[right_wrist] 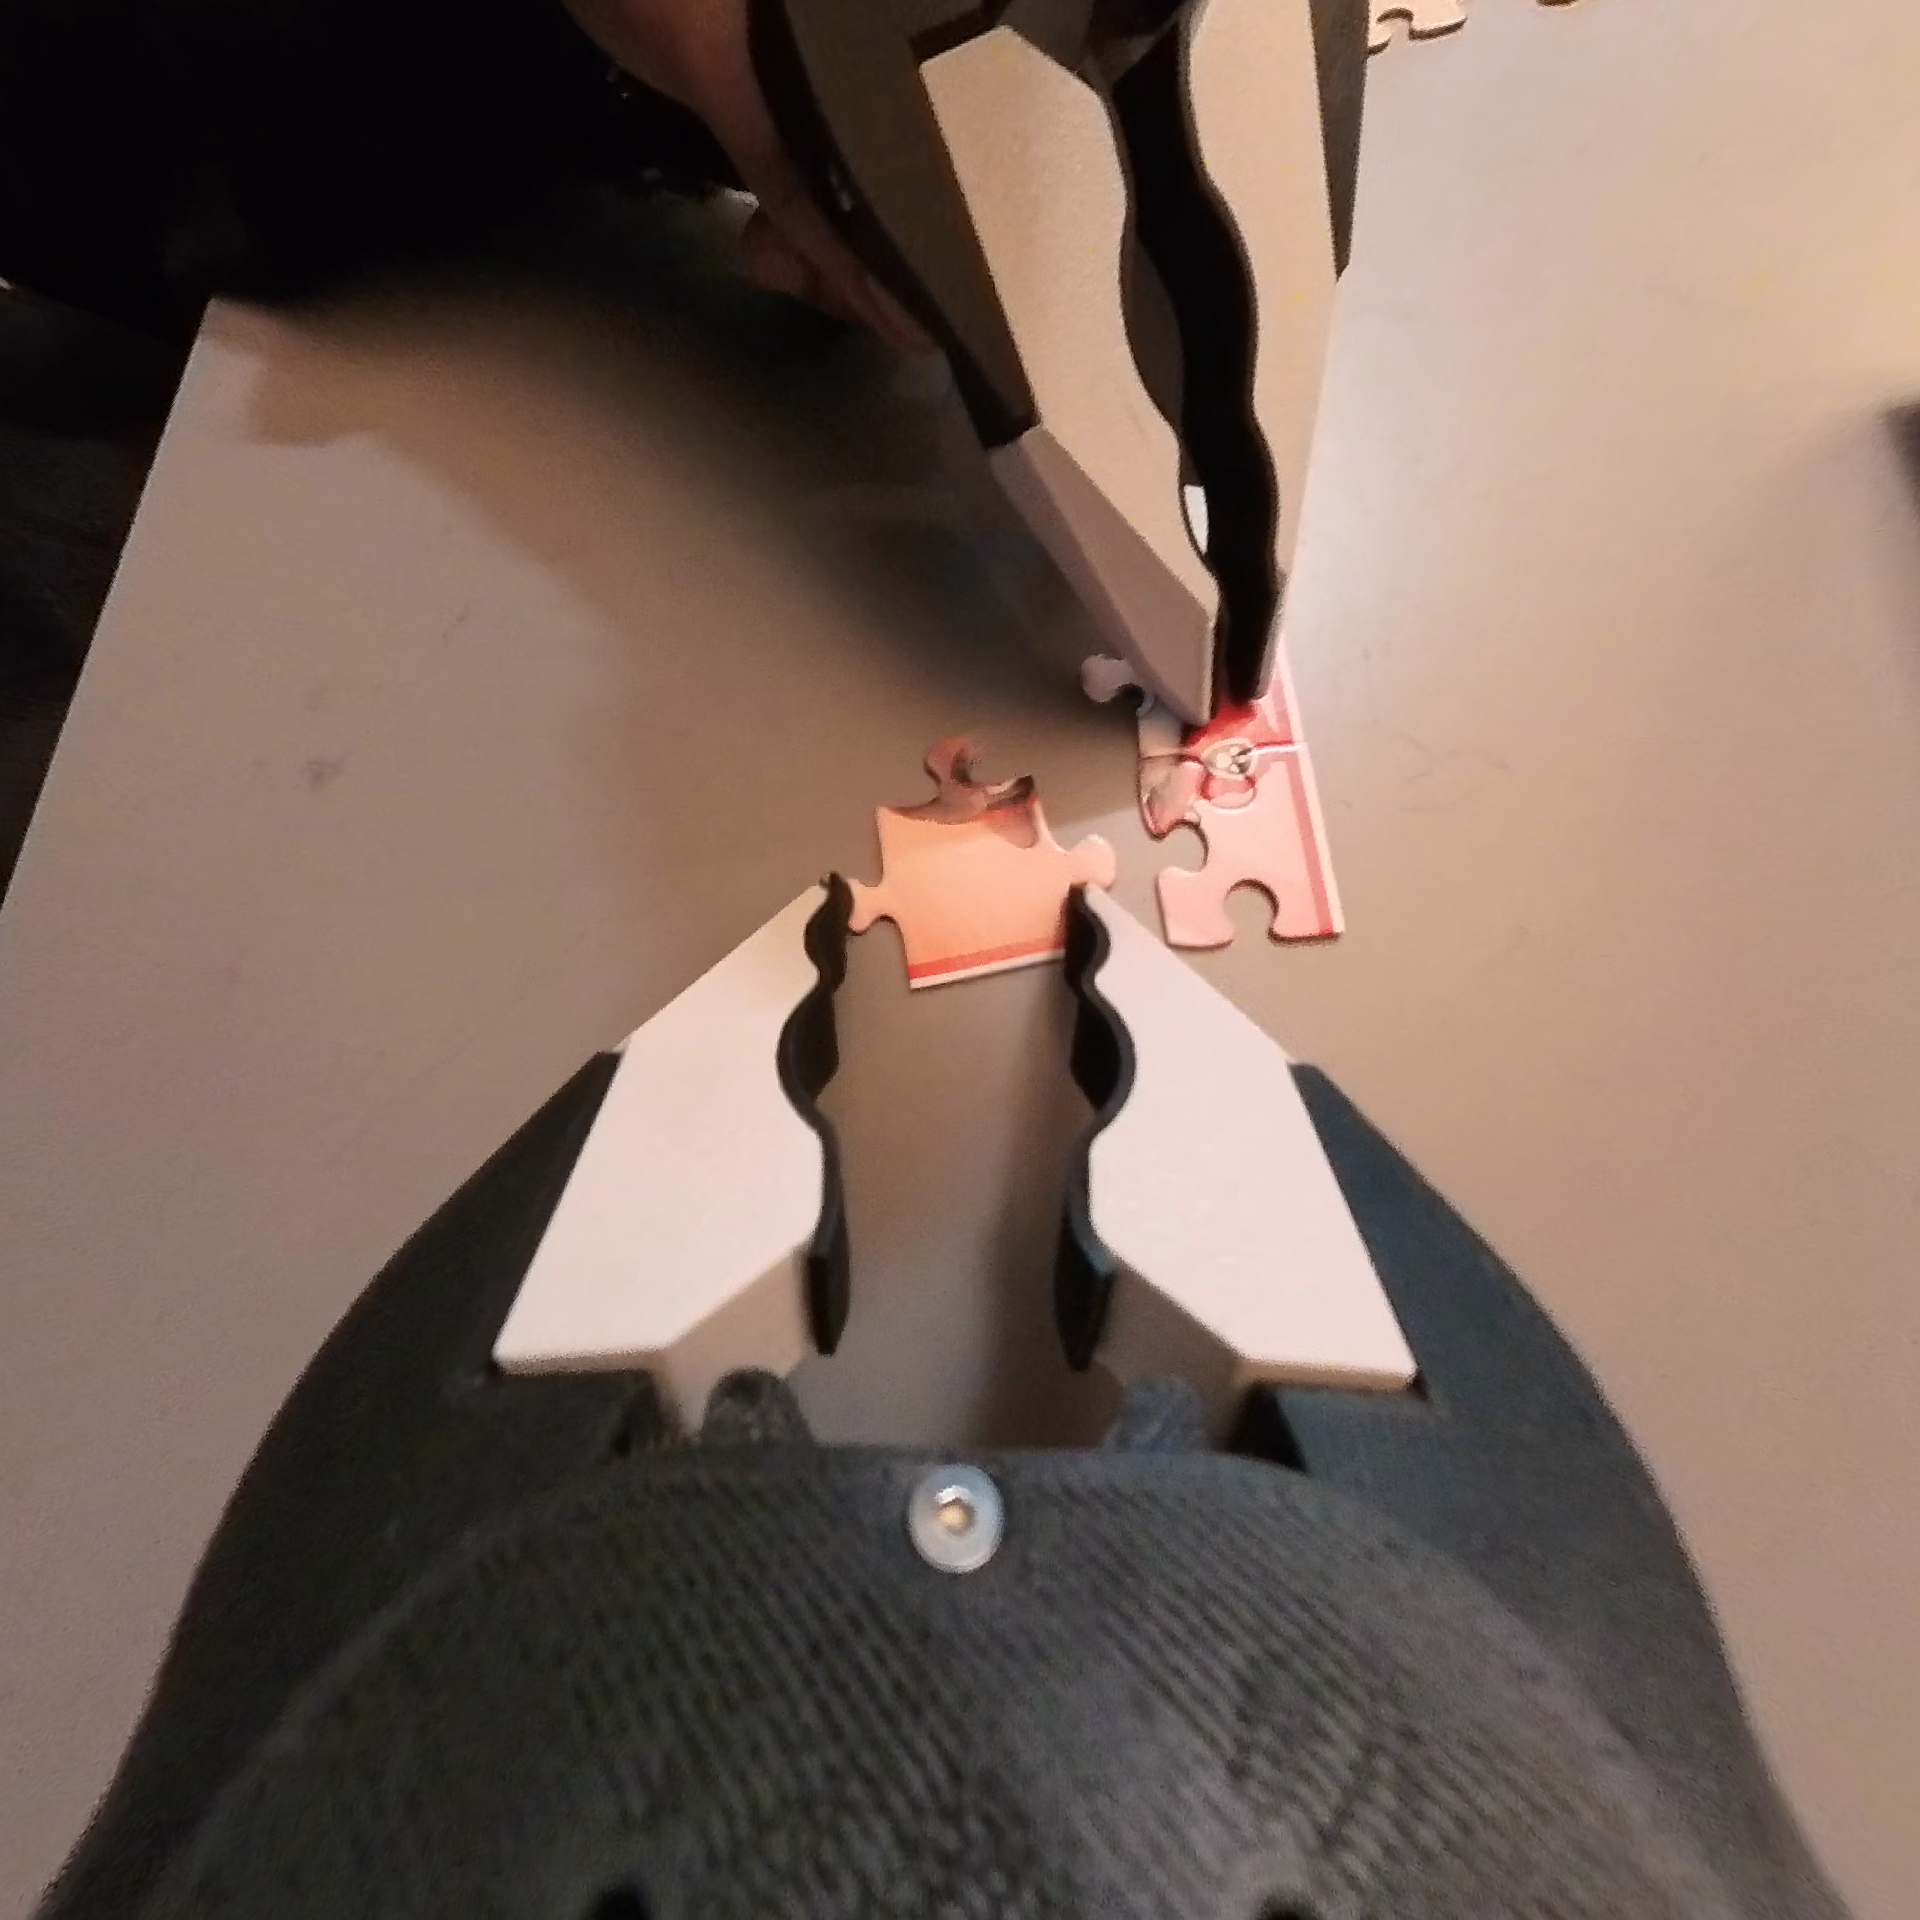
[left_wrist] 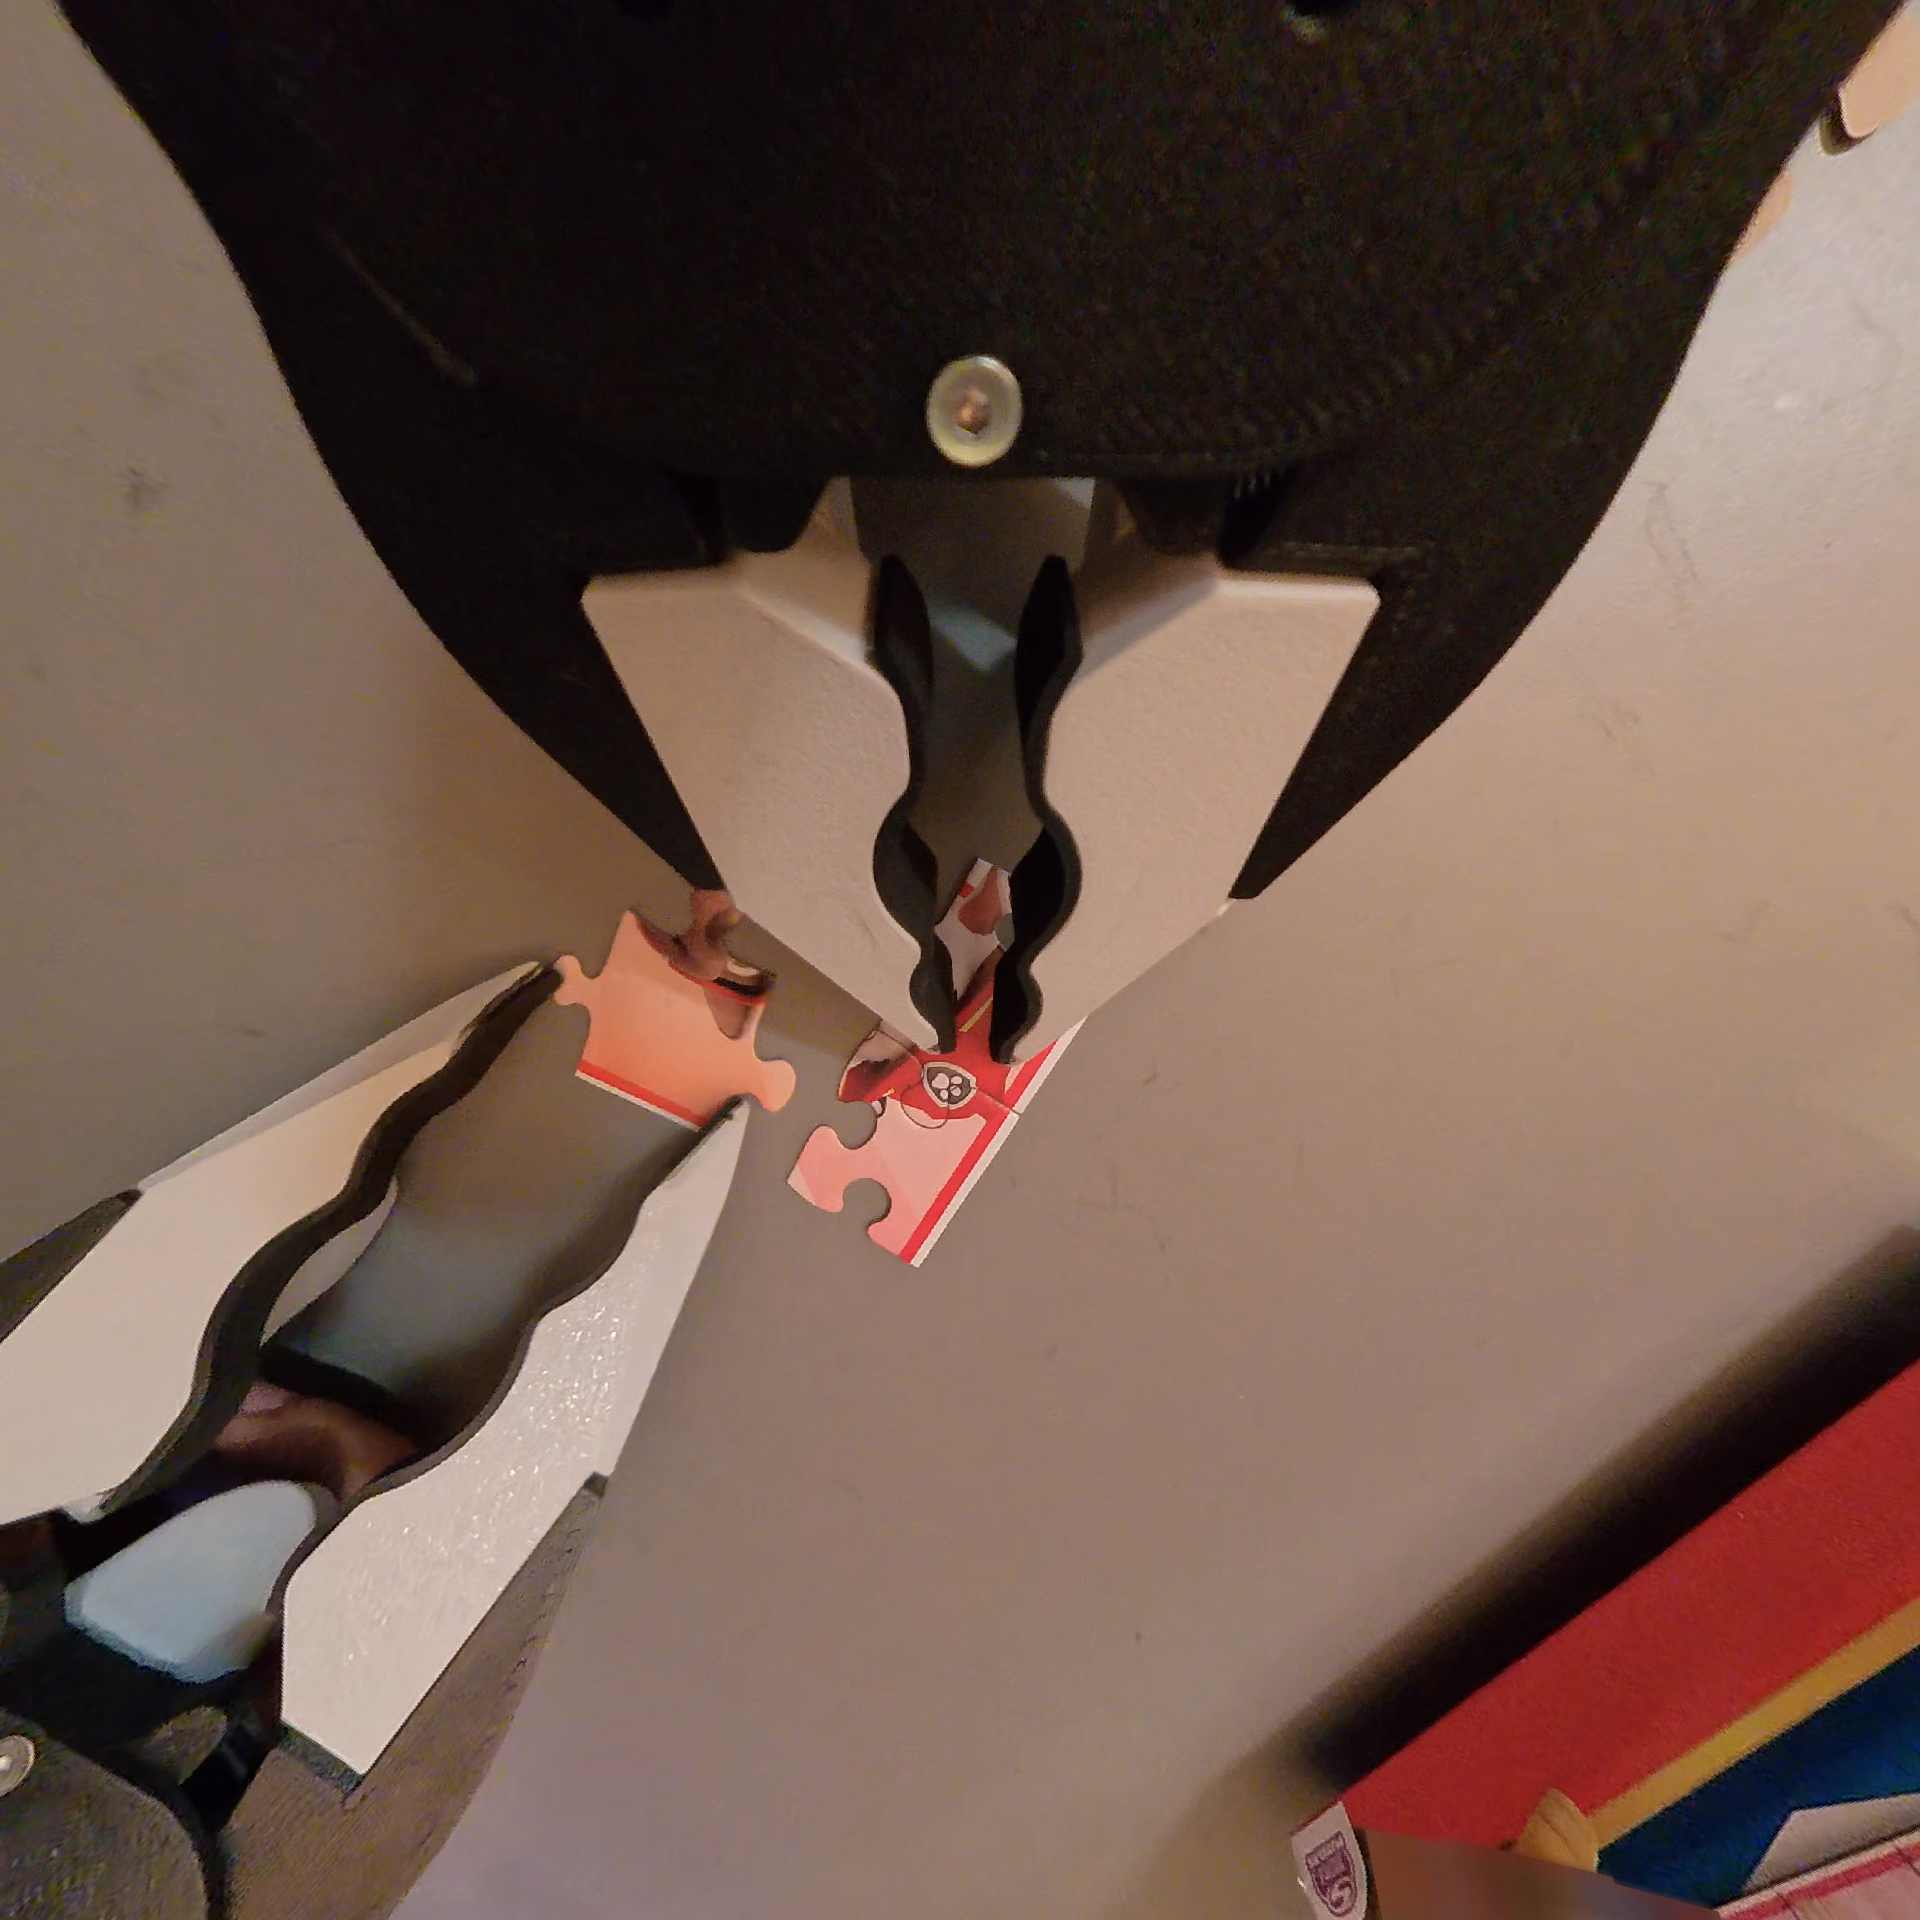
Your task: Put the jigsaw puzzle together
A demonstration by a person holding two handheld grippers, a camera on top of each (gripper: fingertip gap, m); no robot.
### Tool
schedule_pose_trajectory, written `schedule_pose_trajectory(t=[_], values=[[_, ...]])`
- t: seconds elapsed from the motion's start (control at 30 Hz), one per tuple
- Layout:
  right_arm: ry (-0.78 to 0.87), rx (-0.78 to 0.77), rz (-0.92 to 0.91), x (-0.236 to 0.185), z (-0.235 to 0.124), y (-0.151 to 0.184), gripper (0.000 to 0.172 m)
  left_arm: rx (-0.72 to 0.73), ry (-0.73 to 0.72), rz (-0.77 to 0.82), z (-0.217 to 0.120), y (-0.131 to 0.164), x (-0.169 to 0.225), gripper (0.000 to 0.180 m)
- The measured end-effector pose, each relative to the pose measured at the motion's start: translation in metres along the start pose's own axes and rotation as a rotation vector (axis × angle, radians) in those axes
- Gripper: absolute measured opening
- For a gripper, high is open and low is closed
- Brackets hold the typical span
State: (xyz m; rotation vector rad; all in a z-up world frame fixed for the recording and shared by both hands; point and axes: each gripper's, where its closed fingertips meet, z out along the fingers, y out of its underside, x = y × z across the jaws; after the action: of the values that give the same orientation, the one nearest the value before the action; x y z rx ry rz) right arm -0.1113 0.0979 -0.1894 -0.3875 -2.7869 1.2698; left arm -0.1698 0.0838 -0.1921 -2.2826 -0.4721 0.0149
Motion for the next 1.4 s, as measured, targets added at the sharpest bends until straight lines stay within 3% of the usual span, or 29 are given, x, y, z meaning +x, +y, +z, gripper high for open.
schedule_pose_trajectory(t=[0.73,1.0,1.4], values=[[0.004,-0.039,-0.007,-0.007,-0.004,0.005,0.028,0.000,-0.004,0.004,0.000,0.000,0.000,0.005],[-0.081,-0.046,-0.065,-0.034,0.006,-0.002,0.025,0.013,0.024,-0.015,0.000,-0.003,0.005,0.010],[-0.085,-0.005,-0.101,-0.050,0.035,-0.027,0.026,0.269,0.031,-0.089,-0.029,-0.045,0.001,0.013]])
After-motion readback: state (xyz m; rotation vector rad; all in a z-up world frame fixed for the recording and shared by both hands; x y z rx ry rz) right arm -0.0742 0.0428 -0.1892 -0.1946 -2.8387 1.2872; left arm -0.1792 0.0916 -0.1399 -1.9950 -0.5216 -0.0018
